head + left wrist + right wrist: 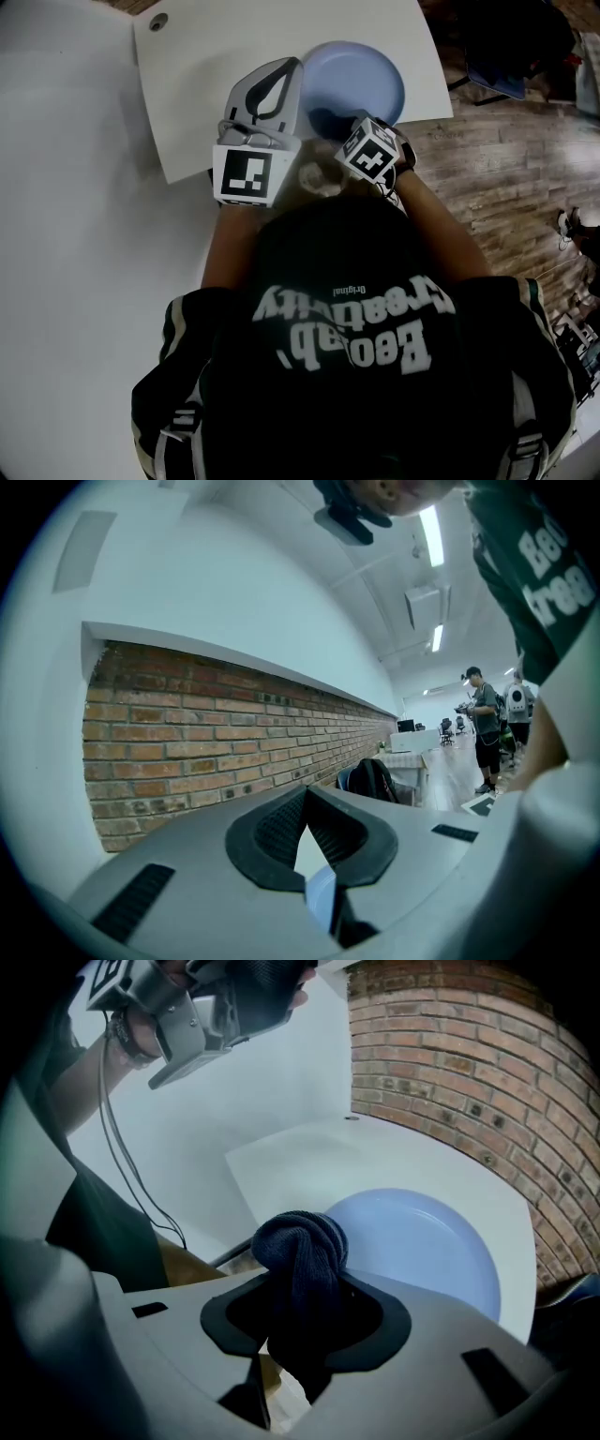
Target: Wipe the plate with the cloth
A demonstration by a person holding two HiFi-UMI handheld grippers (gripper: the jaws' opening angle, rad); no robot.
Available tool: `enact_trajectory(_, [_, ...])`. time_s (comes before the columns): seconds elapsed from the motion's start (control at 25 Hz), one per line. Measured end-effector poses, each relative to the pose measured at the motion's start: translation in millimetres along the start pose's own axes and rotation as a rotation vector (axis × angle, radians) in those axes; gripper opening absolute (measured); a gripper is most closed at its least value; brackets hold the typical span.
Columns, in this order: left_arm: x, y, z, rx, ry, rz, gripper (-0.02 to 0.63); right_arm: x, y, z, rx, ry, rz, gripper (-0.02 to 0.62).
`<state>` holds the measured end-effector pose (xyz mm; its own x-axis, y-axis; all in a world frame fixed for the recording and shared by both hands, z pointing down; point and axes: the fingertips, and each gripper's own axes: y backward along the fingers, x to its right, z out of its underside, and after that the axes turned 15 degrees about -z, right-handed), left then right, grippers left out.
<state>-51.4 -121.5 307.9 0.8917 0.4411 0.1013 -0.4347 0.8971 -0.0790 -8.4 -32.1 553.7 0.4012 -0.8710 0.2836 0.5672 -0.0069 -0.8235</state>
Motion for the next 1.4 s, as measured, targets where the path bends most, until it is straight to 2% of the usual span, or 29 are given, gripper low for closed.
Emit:
enact_trajectory(0.4, [-2.3,3.4,6.1,-0.033,-0.025,-0.043,0.002,38.2,-9.5,-28.9,-0.014,0.036,-0.033,0.135])
enact_trajectory(0.72, [-3.0,5.0,11.3,-0.057,-0.03,-0.07,0.002,88.3,-6.7,-37.4,-0.025,0.022,0.01,0.135])
enact_trajectory(1.12, [-7.5,2.6,15.7,-0.069,-0.027,-0.1,0.002,145.2,18.0,-15.0,-0.023,-0.056,0.109,0.135])
enact_trajectory(1.28, [-6.7,-0.9,13.8,-0.057,-0.028,-0.086,0.002,155.3,25.6,-8.7,0.004,-0.093,0.125,0.133])
enact_trajectory(1.4, [-0.2,-5.5,13.1,-0.052,-0.028,-0.069,0.002,163.0,38.8,7.5,-0.012,-0.119,0.157,0.133])
